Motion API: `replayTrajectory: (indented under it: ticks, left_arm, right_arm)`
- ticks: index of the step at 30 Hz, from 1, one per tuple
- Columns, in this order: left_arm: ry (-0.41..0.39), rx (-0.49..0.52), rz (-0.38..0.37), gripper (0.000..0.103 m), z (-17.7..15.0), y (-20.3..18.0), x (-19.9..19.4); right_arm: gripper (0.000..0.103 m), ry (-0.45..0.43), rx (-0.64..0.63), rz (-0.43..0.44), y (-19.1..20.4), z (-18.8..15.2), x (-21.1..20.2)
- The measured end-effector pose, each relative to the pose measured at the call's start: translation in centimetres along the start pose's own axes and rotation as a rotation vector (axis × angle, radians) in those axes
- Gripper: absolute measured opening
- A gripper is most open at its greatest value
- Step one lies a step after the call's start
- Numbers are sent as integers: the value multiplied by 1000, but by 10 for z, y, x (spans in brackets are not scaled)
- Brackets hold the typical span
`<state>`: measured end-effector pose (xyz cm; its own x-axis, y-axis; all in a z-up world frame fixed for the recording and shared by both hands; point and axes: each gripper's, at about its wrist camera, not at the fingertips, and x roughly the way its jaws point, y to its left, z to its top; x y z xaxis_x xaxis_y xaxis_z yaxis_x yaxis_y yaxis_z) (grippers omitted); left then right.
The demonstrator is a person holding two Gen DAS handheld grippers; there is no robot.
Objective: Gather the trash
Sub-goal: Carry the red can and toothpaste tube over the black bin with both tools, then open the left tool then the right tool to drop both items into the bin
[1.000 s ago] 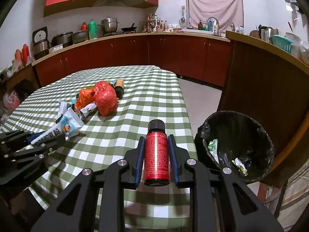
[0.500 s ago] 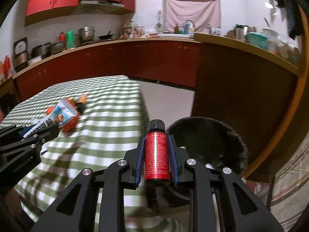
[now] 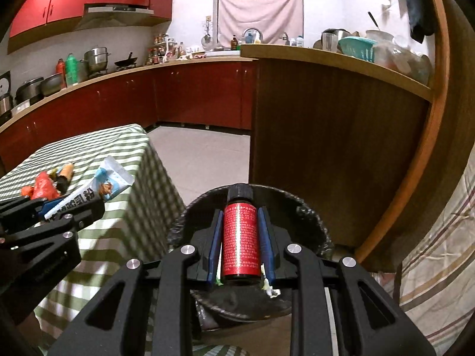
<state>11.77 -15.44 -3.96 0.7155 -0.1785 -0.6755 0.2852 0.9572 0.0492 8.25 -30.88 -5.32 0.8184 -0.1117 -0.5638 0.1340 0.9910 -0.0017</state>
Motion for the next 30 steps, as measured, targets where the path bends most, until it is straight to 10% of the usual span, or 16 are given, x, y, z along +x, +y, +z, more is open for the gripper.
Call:
replayTrajectory:
  ticks: [30]
  left_arm:
    - [104, 26, -25, 33, 28, -58, 55]
  right_arm:
    - [27, 39, 76, -12, -55, 7, 52]
